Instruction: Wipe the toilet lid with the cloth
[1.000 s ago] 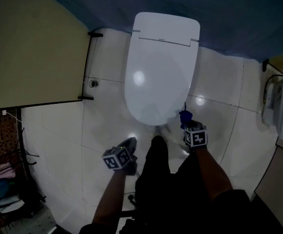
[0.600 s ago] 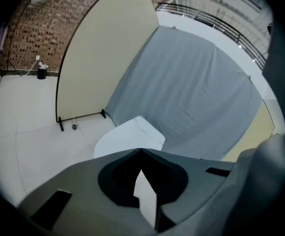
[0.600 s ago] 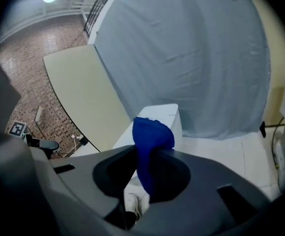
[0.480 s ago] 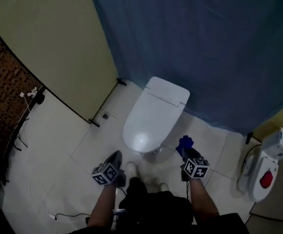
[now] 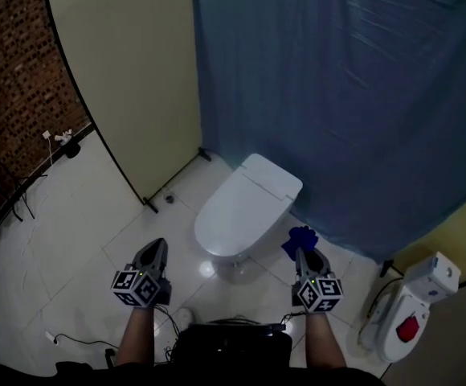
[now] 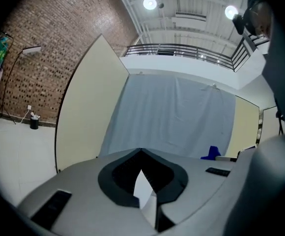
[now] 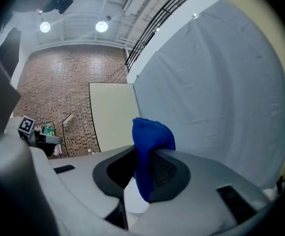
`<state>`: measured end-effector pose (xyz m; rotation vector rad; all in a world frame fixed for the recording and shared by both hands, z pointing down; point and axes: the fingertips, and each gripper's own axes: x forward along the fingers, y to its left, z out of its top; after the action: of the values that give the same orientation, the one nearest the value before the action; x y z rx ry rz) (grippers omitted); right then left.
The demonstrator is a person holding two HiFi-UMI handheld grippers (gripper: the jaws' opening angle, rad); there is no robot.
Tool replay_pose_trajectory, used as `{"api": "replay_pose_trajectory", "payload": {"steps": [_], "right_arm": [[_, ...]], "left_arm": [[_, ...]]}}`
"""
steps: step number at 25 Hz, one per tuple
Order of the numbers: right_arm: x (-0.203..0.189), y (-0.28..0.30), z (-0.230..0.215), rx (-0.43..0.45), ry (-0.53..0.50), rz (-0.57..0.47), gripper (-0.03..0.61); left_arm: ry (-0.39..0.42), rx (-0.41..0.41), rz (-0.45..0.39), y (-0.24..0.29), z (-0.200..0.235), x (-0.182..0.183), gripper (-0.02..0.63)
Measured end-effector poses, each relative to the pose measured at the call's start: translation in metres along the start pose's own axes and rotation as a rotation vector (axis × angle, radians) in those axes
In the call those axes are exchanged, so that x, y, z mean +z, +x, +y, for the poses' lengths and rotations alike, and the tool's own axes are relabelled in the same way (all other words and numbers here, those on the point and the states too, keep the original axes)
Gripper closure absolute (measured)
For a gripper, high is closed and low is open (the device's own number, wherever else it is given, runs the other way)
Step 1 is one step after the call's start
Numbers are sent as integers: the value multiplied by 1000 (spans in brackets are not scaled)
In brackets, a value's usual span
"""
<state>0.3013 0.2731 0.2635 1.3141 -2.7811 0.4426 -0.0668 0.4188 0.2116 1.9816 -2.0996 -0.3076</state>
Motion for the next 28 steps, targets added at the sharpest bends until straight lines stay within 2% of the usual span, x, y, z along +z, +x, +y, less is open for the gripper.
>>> {"api": "replay_pose_trajectory", "payload": {"steps": [4,8,12,16,20,24,28], "right_arm": [[18,1,16,-10,-60,-49,517],[29,-6,42,-7,-85,-105,517],[31,-14,74,-18,-45,-128,517],[30,-1,93,-37,-33,-140,520],[22,4,107,-59,-10,-127,522],[20,5,115,-82,-30,-139,522],[24,4,115,-99,-26,-154,522]], "left_arm": [[45,-15,-102,-20,6,33,621],[13,-11,-184,-49,28,53,621],[26,38,-196,-84,65,62,621],[13,76,-196,-93,103,60,621],[-7,70,-198,-101,119,60,621],[-6,68,-196,-100,136,57,621],[-2,75,-229,-102,145,69,621]]}}
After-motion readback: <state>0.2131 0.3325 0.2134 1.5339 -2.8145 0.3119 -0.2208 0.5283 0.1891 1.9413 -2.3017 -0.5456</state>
